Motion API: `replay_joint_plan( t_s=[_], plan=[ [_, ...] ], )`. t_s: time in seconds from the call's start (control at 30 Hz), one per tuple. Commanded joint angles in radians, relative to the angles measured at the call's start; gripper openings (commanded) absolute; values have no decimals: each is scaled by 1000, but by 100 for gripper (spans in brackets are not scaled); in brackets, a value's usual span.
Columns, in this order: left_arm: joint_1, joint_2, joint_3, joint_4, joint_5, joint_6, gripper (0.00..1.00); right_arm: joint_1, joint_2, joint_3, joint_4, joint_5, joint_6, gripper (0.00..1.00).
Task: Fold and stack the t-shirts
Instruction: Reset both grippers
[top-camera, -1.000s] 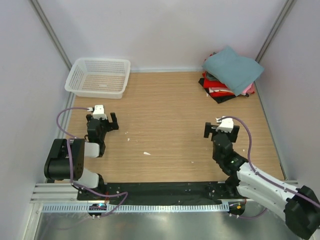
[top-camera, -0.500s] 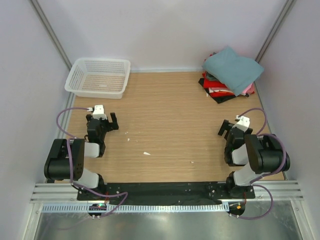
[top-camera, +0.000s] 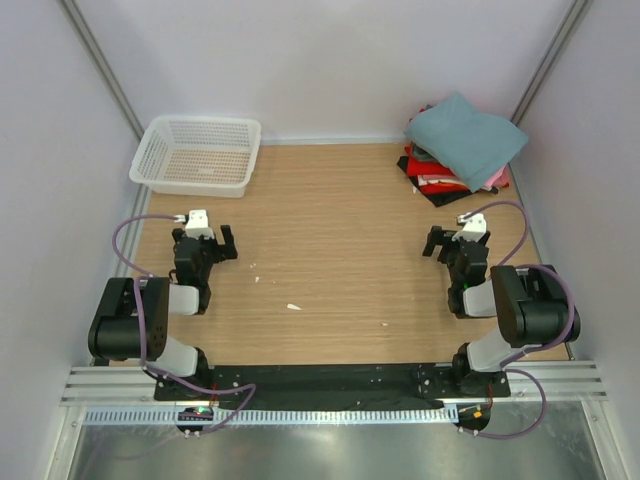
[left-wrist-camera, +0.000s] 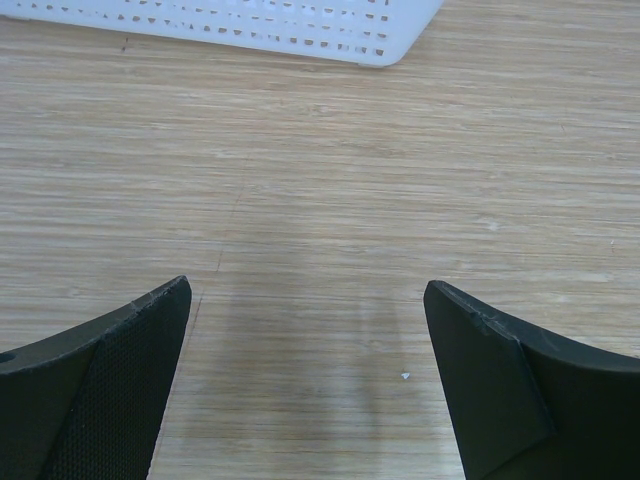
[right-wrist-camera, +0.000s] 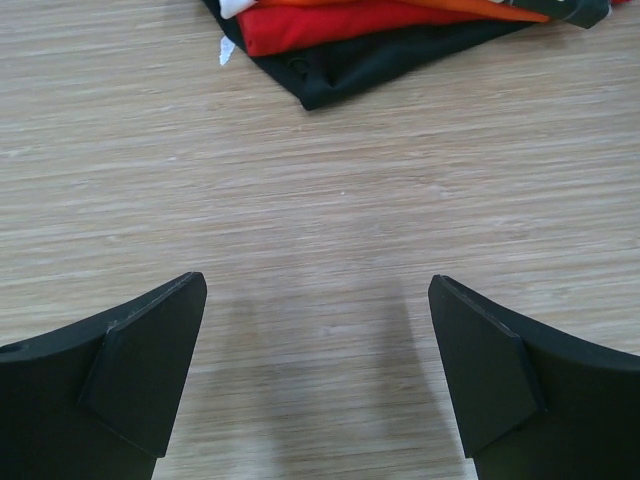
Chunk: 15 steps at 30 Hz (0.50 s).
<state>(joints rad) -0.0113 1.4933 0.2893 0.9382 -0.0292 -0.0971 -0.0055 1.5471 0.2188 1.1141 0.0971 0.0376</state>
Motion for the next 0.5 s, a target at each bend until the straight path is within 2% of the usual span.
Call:
replay_joint_plan(
  t_s=[0.0,0.33,0.47],
  plan=[
    [1,-4,17,74,-3,10,100,6,-18,-1,93,-51,-33,100],
    [1,-4,17,76,-5,10,100,6,-15,17,59,-23,-22,100],
    [1,-4,17,76,-3,10,100,6,-19,-4,101,-34,-33,100]
  ],
)
